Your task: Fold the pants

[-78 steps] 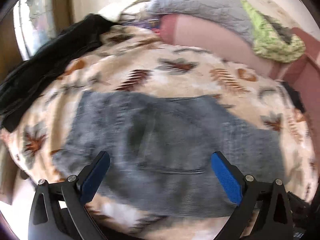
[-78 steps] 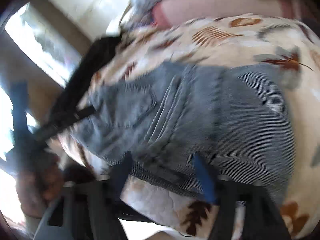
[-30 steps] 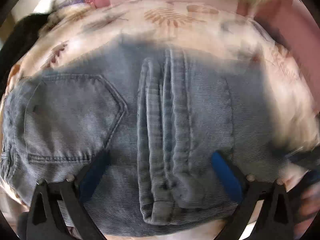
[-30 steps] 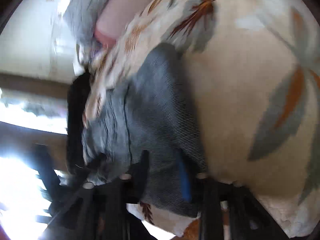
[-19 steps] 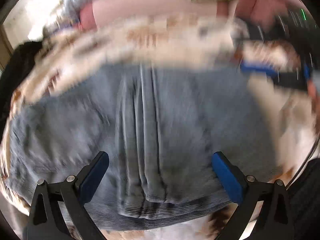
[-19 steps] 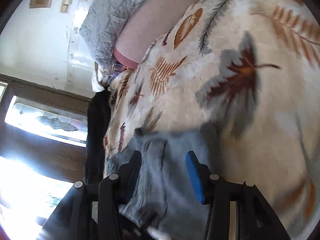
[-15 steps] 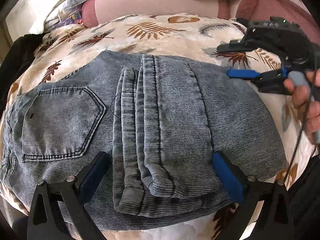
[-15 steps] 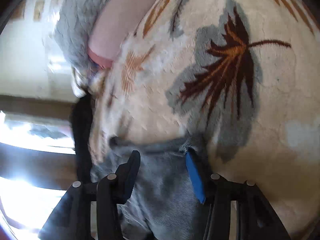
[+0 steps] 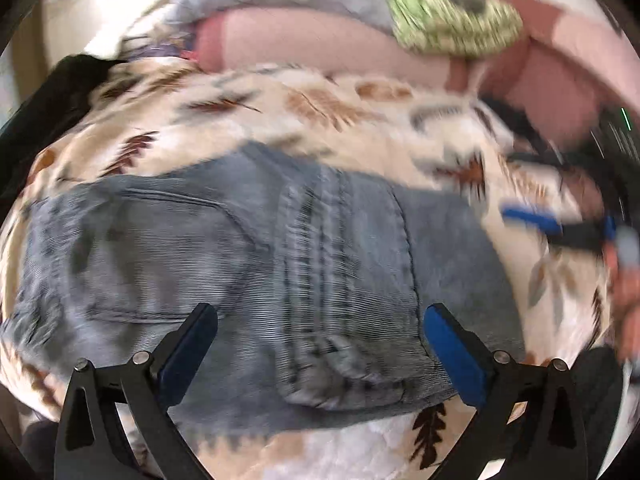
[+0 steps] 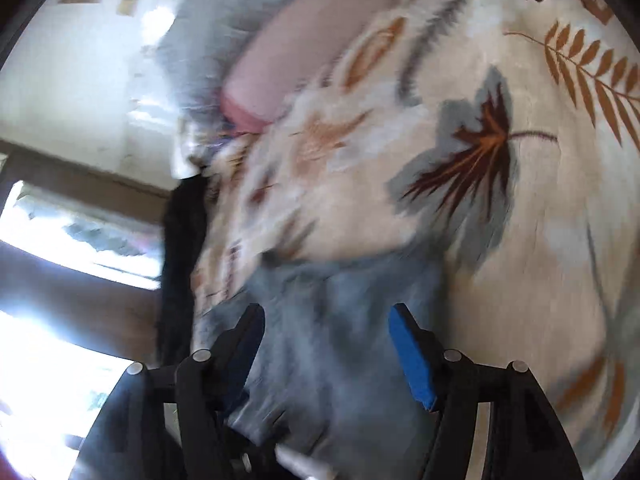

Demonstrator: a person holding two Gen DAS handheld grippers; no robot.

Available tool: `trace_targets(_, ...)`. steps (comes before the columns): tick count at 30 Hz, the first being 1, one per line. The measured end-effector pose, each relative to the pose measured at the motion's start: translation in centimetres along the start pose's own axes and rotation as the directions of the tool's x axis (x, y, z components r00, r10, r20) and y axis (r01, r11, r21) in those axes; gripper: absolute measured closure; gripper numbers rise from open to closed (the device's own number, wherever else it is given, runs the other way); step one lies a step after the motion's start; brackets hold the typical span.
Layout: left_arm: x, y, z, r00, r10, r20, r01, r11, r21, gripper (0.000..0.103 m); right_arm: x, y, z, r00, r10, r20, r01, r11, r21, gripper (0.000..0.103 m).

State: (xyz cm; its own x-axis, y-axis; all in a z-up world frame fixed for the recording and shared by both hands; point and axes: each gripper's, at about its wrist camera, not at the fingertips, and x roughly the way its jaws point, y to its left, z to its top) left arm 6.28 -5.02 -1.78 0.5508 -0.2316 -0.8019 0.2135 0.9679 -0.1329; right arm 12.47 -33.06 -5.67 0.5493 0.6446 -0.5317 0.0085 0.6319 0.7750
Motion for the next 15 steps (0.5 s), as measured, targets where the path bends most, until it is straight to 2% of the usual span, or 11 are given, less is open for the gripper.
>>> trace_targets(2, -1.0, 1.9, -0.5, 1.0, -0.01, 0.005, 0.01, 0.998, -0.059, 0.0, 0.9, -1.1, -2.5, 0.998, -0.022, -0.054, 0.023, 1.0, 0.018, 0.031)
trace_targets(3, -1.2, 2.9, -0.8, 1.0, -0.012, 0.004, 0.013, 0.996, -0.088, 0.0, 2.4, -2.3, -3.6, 0.989, -0.091, -0.117, 0.094, 0.995, 0.023, 0.03)
trace_targets(4, -1.3, 3.9, -0.9, 1.0, -0.018, -0.003, 0.018, 0.993, -0.12, 0.0, 3.0, -3.0, -4.3, 0.985, -0.113, -0.128, 0.116, 0.993, 0.023, 0.035)
trace_targets(5, -1.3, 4.7, -1.1, 1.0, -0.029, -0.008, 0.027, 0.988, -0.149, 0.0, 2.2, -2.3, -4.5, 0.989, -0.117, -0.086, 0.117, 0.993, -0.002, 0.035)
trace_targets(8, -1.9, 7.7, -1.5, 0.998, -0.064, -0.008, 0.06, 0.968, -0.245, 0.0, 0.8, 1.1, -4.6, 0.986, -0.158, -0.048, 0.153, 0.983, -0.099, 0.035)
trace_targets(10, -2.7, 9.9, -1.7, 0.996, -0.082, 0.029, 0.087, 0.946, -0.313, 0.0, 0.8, 4.8, -5.7, 0.983, -0.183, -0.022, 0.172, 0.953, -0.249, 0.035)
trace_targets(12, -3.4, 11.8, -1.8, 0.995, -0.074, 0.066, 0.093, 0.924, -0.37, 0.0, 2.3, 8.2, -7.9, 0.974, -0.225, -0.026, 0.195, 0.893, -0.405, 0.035)
trace_targets(14, -3.7, 13.0, -1.9, 0.993, -0.067, 0.097, 0.101, 0.911, -0.4, 0.0, 4.7, 10.3, -10.0, 0.952, -0.305, -0.007, 0.255, 0.806, -0.535, 0.037)
trace_targets(15, -3.7, 13.3, -1.9, 0.992, -0.072, 0.103, 0.107, 0.908, -0.404, 0.0, 6.0, 11.0, -11.1, 0.937, -0.349, 0.003, 0.282, 0.753, -0.594, 0.047)
